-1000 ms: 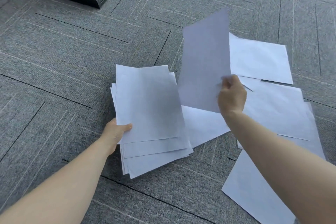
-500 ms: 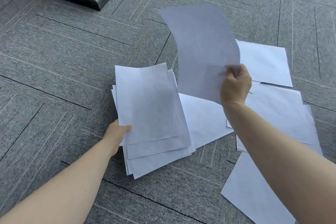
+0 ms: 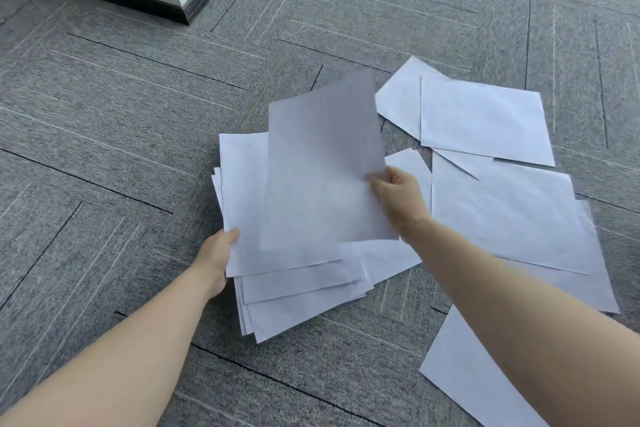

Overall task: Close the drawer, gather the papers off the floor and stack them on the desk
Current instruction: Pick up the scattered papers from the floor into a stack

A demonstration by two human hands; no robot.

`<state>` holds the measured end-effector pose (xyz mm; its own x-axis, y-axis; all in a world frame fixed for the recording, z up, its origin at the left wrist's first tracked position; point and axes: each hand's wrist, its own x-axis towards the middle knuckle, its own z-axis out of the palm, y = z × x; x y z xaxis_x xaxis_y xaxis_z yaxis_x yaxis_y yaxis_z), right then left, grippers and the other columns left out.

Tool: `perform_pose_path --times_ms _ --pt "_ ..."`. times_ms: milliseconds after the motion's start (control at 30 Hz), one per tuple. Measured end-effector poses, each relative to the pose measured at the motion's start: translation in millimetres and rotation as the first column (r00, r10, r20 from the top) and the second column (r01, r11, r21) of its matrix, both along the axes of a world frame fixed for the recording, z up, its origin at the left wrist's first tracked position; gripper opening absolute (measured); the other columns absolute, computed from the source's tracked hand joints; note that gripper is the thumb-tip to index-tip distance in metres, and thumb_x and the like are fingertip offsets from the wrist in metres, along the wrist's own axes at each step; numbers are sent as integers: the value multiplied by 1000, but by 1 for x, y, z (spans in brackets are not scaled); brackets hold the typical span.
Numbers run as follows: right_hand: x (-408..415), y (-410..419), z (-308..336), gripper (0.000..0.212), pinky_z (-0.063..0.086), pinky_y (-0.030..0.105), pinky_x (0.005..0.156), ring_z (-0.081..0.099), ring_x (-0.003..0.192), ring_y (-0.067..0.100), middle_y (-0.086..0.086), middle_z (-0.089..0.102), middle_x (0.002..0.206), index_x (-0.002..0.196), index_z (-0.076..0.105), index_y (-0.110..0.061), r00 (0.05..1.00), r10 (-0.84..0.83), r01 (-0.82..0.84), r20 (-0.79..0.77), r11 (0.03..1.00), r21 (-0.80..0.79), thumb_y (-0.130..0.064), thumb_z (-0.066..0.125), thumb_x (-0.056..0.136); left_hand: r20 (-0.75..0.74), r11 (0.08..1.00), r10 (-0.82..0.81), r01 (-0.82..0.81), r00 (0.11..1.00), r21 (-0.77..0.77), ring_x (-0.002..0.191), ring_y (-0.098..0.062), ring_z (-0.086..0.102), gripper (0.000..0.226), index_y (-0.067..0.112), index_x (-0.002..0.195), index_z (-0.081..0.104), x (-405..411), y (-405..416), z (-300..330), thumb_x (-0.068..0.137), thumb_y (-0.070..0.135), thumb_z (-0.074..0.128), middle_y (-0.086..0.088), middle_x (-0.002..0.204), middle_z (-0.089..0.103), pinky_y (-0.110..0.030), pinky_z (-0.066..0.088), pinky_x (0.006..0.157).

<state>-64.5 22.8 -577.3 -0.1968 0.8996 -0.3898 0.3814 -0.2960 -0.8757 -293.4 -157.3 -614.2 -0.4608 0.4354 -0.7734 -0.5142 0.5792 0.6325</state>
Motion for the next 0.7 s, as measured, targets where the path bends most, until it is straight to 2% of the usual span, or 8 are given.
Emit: perform_pose_path --times_ms 67,100,233,300,400,467,533,700 --pt "-2 -14 -14 18 49 34 69 59 68 15 -4 67 74 75 64 -19 996 79 -77 32 996 -43 -8 61 89 40 999 29 -28 999 -19 121 -27 57 74 14 134 54 -7 -3 -12 79 63 57 -5 135 60 -48 39 108" --pt "-4 -20 -21 18 50 36 69 59 68 16 -3 67 75 75 63 -19 993 112 -109 48 992 -63 -9 61 90 53 1000 20 -19 998 -13 120 -26 58 76 16 132 57 -8 -2 -13 75 67 61 -4 131 63 -49 39 108" --pt "-14 -45 -33 20 49 33 63 56 62 13 -5 62 69 74 61 -19 968 244 -234 59 963 -136 -11 60 93 1 993 -100 100 995 62 95 -27 66 24 13 110 65 8 8 0 87 18 67 -10 110 70 -42 52 88" --pt "-19 -50 -35 13 53 39 70 61 70 20 3 64 79 83 64 -17 939 329 -312 101 938 -151 -20 58 94 -40 991 -111 113 993 73 88 -27 65 26 13 109 62 11 9 -4 87 -1 62 -12 105 68 -41 52 82" --pt "-11 -45 -32 24 48 34 74 62 87 24 2 66 97 109 64 -20 861 390 -369 326 921 -125 -34 50 96 -50 995 -66 70 997 68 81 -27 64 25 13 98 64 8 10 -6 86 -8 57 -9 95 68 -39 51 75" --pt "8 -38 -28 26 46 35 76 61 98 26 0 67 108 117 60 -24 713 422 -489 560 872 -35 -29 46 95 -55 997 -40 43 998 62 77 -27 62 24 13 91 64 0 8 -5 86 -9 56 -9 90 67 -36 50 69" --pt "32 -32 -26 34 47 37 80 55 113 25 -1 60 119 124 54 -24 493 477 -685 728 729 -13 -21 47 90 -45 998 -10 13 999 66 77 -28 62 22 12 91 65 -11 4 -6 86 -8 56 -10 91 67 -36 49 67" --pt "68 -46 -25 83 34 47 108 20 143 31 7 12 160 150 18 -25 -13 544 -922 839 317 -220 -34 60 79 -41 994 78 -74 996 79 83 -29 63 31 8 114 62 -35 -9 -10 85 -3 59 -9 99 67 -38 51 74"
